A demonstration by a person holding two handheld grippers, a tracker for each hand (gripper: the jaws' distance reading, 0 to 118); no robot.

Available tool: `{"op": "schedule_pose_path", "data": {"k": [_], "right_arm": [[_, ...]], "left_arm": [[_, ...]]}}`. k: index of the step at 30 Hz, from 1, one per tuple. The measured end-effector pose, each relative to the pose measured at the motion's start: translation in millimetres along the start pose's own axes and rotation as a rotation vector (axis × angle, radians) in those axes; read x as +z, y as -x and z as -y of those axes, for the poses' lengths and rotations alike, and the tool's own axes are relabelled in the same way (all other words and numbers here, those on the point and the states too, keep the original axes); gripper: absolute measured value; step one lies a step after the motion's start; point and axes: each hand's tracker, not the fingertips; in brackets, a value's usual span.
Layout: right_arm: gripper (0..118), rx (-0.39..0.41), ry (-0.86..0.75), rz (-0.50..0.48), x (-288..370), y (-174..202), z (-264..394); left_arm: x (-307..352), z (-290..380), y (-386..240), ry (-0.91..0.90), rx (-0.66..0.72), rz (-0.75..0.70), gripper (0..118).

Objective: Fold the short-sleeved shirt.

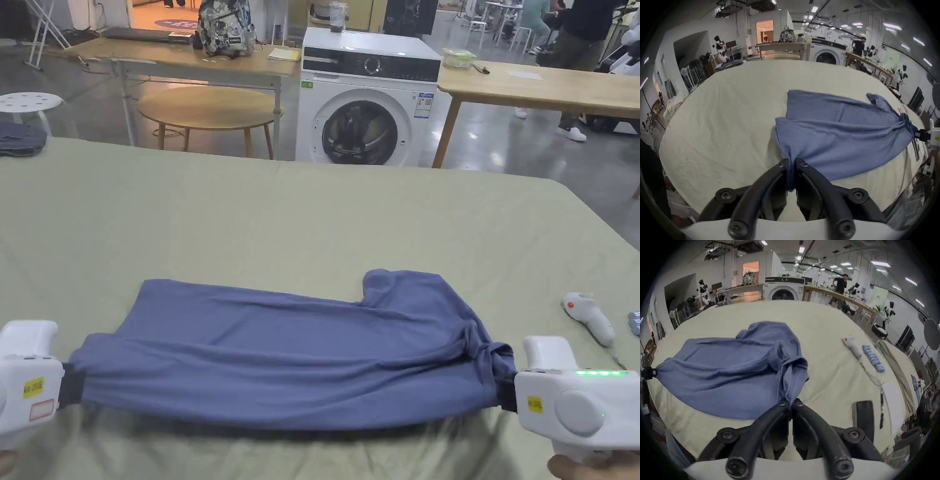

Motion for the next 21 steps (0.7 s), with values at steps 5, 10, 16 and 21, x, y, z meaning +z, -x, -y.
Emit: {"op": "schedule_pose_path", "data": {"k": [5, 10, 16, 21], "right_arm": [[1, 0.017, -0.024, 0.009, 31.0, -5.7, 5.1], [1, 0.019, 0.025, 0.004, 51.8, -8.4, 47.5], [1, 0.014, 0.143, 0.040, 53.5, -1.2, 121.4], [1, -0.014, 0.188, 0.039, 27.6, -3.6, 146.0]], "left_arm": [[20.9, 7.0, 7.2, -0.026, 0.000, -0.018, 3], [34.0, 44.5, 21.7, 0.004, 0.040, 0.009, 3], [36.7, 102.0, 23.4, 0.069, 0.050, 0.020, 3], [13.8, 125.0, 20.7, 0.137, 0.037, 0.002, 3]]}}
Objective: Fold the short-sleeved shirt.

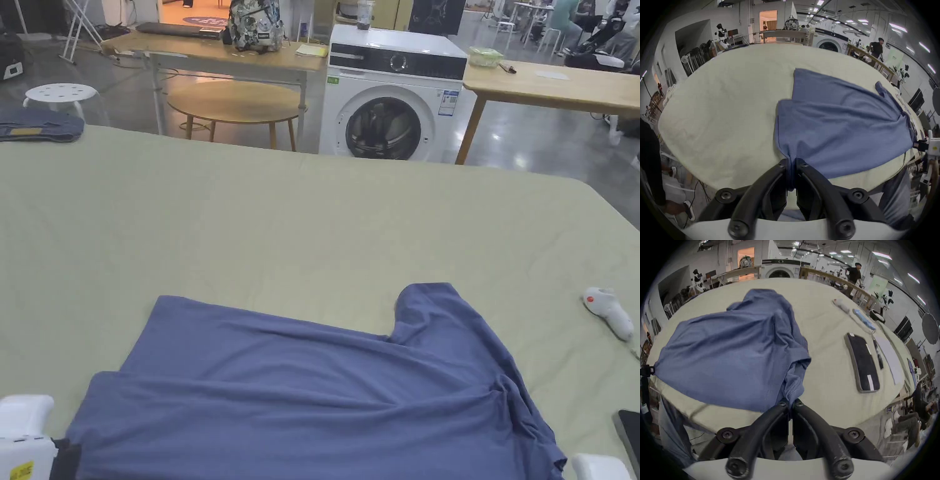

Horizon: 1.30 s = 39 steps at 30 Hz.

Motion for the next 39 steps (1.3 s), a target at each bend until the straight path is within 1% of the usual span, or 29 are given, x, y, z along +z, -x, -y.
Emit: {"op": "schedule_pose_path", "data": {"k": [5, 8, 9, 10, 11, 12, 13, 14, 15, 16, 18, 20, 24, 26, 28, 29, 30, 31, 32, 33, 34, 35, 39], "right_arm": [[2, 0.018, 0.003, 0.022, -11.2, 7.9, -0.2], [5, 0.045, -0.003, 0.042, -6.6, 11.5, -3.0], [8, 0.047, -0.008, 0.056, -1.8, 13.3, -5.4], [18, 0.048, -0.015, 0.081, 1.8, 13.0, -7.5], [37, 0.049, -0.027, 0.105, 6.7, 13.5, -11.1], [65, 0.040, -0.055, 0.116, 13.3, 13.3, -15.9], [73, 0.031, -0.091, 0.108, 19.6, 13.4, -20.8], [73, 0.017, -0.124, 0.094, 30.5, 15.6, -27.1], [73, 0.002, -0.151, 0.087, 37.5, 17.8, -34.6], [73, -0.011, -0.182, 0.076, 43.0, 20.3, -41.3], [73, -0.034, -0.282, 0.042, 48.9, 25.7, -55.1], [73, -0.052, -0.360, 0.028, 55.9, 37.7, -67.0], [72, -0.089, -0.544, -0.048, 67.8, 68.4, -83.9], [71, -0.095, -0.627, -0.073, 73.9, 85.3, -89.2], [58, -0.091, -0.698, -0.094, 80.0, 101.9, -93.9], [47, -0.087, -0.733, -0.101, 82.9, 110.0, -95.9], [32, -0.087, -0.769, -0.110, 83.8, 117.7, -98.2], [24, -0.081, -0.791, -0.114, 85.3, 123.7, -100.0], [18, -0.080, -0.818, -0.128, 87.4, 129.8, -101.7], [10, -0.075, -0.844, -0.142, 89.5, 135.3, -102.7], [2, -0.074, -0.861, -0.140, 91.1, 141.0, -103.9], [0, -0.067, -0.871, -0.132, 92.7, 147.0, -105.5], [0, -0.047, -0.934, -0.137, 96.3, 159.9, -109.0]], "left_arm": [[-21.2, 5.9, -5.3, 0.033, -0.022, -0.027, 3], [-22.3, 2.7, -2.7, 0.030, -0.018, -0.031, 3], [-20.5, 0.7, -1.9, 0.027, -0.019, -0.029, 3], [-18.0, -1.0, -1.6, 0.021, -0.021, -0.027, 3], [-14.0, -3.7, -1.9, 0.014, -0.021, -0.025, 3], [-6.7, -5.4, -4.8, -0.004, -0.020, -0.025, 7], [-1.8, -8.9, -5.9, -0.036, -0.017, -0.031, 14], [3.7, -14.5, -6.8, -0.079, -0.011, -0.024, 21], [9.2, -20.5, -7.7, -0.120, 0.000, -0.012, 35], [16.1, -25.0, -11.0, -0.154, 0.012, -0.001, 38], [26.9, -39.0, -18.3, -0.242, 0.020, 0.012, 38], [37.0, -50.2, -27.7, -0.324, -0.003, 0.005, 38], [53.9, -67.5, -52.3, -0.508, -0.054, -0.048, 38], [60.6, -73.1, -64.8, -0.593, -0.075, -0.071, 38], [61.2, -77.8, -73.1, -0.666, -0.094, -0.083, 38], [62.5, -79.5, -78.1, -0.706, -0.103, -0.097, 37], [64.4, -81.1, -83.5, -0.732, -0.110, -0.108, 35], [66.2, -82.5, -86.9, -0.754, -0.114, -0.106, 29], [69.7, -83.0, -94.1, -0.780, -0.118, -0.110, 20], [71.0, -84.1, -98.9, -0.798, -0.121, -0.121, 9], [71.2, -84.8, -101.4, -0.811, -0.125, -0.126, 4], [71.8, -86.0, -104.3, -0.835, -0.127, -0.140, 0], [71.4, -90.9, -107.8, -0.862, -0.099, -0.131, 0]]}}
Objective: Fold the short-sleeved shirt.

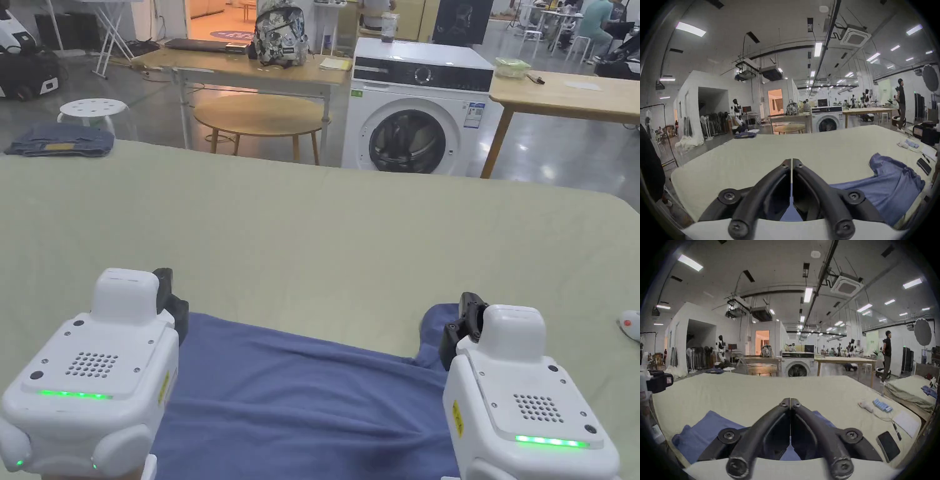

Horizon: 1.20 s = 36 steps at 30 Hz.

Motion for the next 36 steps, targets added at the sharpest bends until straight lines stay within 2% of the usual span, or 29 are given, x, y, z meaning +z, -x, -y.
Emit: {"op": "schedule_pose_path", "data": {"k": [3, 7, 10, 12, 14, 16, 17, 19, 21, 24, 28, 31, 34, 36], "right_arm": [[0, 0.017, -0.007, 0.000, -5.4, 5.6, -1.4], [0, 0.036, 0.016, -0.009, -15.7, 5.0, 1.1], [0, 0.045, 0.053, -0.012, -26.5, -0.4, 8.4], [0, 0.050, 0.088, 0.000, -34.5, -4.2, 14.2], [0, 0.042, 0.124, 0.006, -41.0, -10.1, 19.7], [0, 0.040, 0.147, 0.019, -45.4, -14.7, 25.0], [0, 0.042, 0.158, 0.027, -47.8, -17.6, 27.9], [0, 0.047, 0.181, 0.036, -50.6, -22.6, 32.6], [0, 0.057, 0.204, 0.052, -53.6, -28.5, 37.8], [0, 0.065, 0.230, 0.073, -55.4, -36.7, 44.1], [0, 0.062, 0.267, 0.096, -57.9, -46.0, 50.9], [0, 0.062, 0.287, 0.109, -58.7, -50.8, 55.8], [0, 0.048, 0.307, 0.116, -60.0, -55.1, 61.6], [0, 0.037, 0.328, 0.123, -61.6, -58.3, 65.3]], "left_arm": [[-15.2, -2.2, 4.5, 0.034, 0.013, 0.005, 0], [-61.4, -0.5, 25.4, 0.183, 0.049, 0.049, 0], [-117.5, 5.4, 46.1, 0.334, 0.079, 0.104, 0], [-160.8, 10.4, 57.4, 0.525, 0.105, 0.156, 0], [-199.3, 18.8, 64.7, 0.638, 0.126, 0.191, 0], [-231.5, 30.4, 69.6, 0.727, 0.145, 0.190, 0], [-247.0, 37.1, 71.9, 0.789, 0.151, 0.198, 5], [-270.5, 48.3, 74.5, 0.844, 0.177, 0.201, 37], [-279.9, 55.4, 67.6, 0.915, 0.183, 0.210, 57], [-294.5, 67.8, 59.5, 0.983, 0.153, 0.192, 61], [-295.0, 79.6, 43.7, 1.047, 0.064, 0.120, 61], [-299.2, 89.0, 30.3, 1.016, 0.016, 0.118, 60], [-293.5, 92.0, 20.2, 0.978, -0.042, 0.124, 44], [-290.1, 91.3, 13.9, 0.967, -0.057, 0.140, 24]]}}
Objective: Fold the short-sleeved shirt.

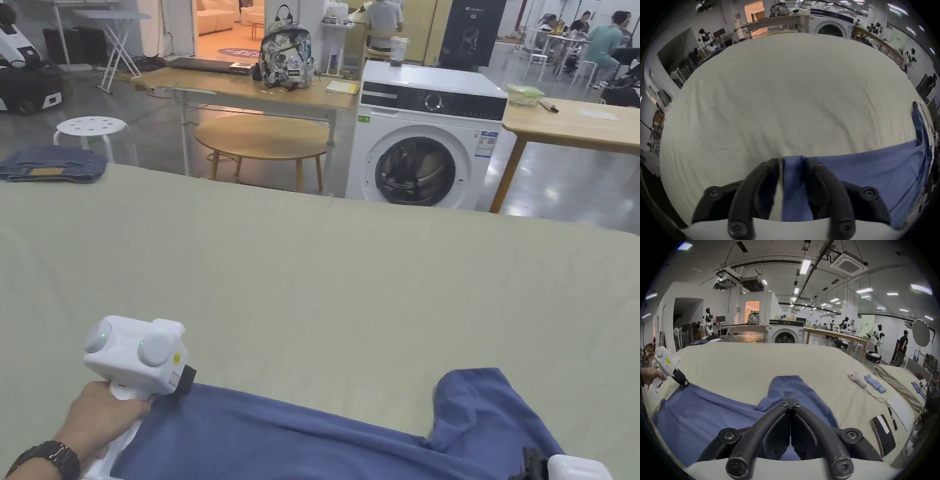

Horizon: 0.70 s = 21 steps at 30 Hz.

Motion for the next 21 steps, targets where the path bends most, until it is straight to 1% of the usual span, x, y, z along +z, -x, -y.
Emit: {"op": "schedule_pose_path", "data": {"k": [2, 5, 8, 10, 11, 14, 15, 17, 18, 20, 21], "right_arm": [[0, -0.024, 0.021, -0.004, -4.6, -3.7, 1.0], [0, -0.049, 0.053, 0.000, -11.9, -12.3, -2.3], [0, -0.069, 0.099, -0.009, -24.5, -28.8, -16.5], [0, -0.053, 0.182, -0.007, -42.1, -39.1, -29.8], [5, -0.053, 0.225, -0.014, -53.9, -47.3, -36.6], [61, -0.068, 0.372, -0.053, -95.7, -66.8, -54.2], [72, -0.042, 0.430, -0.049, -110.6, -71.8, -57.7], [73, -0.025, 0.446, -0.049, -134.8, -78.7, -61.9], [73, 0.002, 0.483, -0.044, -148.8, -81.1, -63.8], [73, 0.010, 0.525, -0.016, -172.1, -85.2, -65.1], [73, 0.010, 0.559, -0.027, -184.9, -86.5, -65.2]], "left_arm": [[-0.5, -1.3, 1.3, -0.007, -0.009, 0.015, 0], [10.1, 2.9, 2.0, -0.036, -0.006, 0.026, 0], [27.5, 9.1, 8.4, -0.096, 0.023, 0.056, 0], [46.4, 15.9, 13.1, -0.134, 0.035, 0.072, 0], [54.8, 19.9, 14.9, -0.166, 0.041, 0.078, 0], [75.6, 31.5, 19.4, -0.200, 0.061, 0.105, 0], [80.8, 35.3, 20.4, -0.211, 0.066, 0.110, 0], [88.9, 41.6, 21.8, -0.224, 0.063, 0.107, 0], [91.1, 43.8, 22.3, -0.227, 0.061, 0.104, 0], [95.5, 49.4, 23.1, -0.235, 0.061, 0.102, 0], [95.9, 50.4, 24.0, -0.235, 0.061, 0.103, 0]]}}
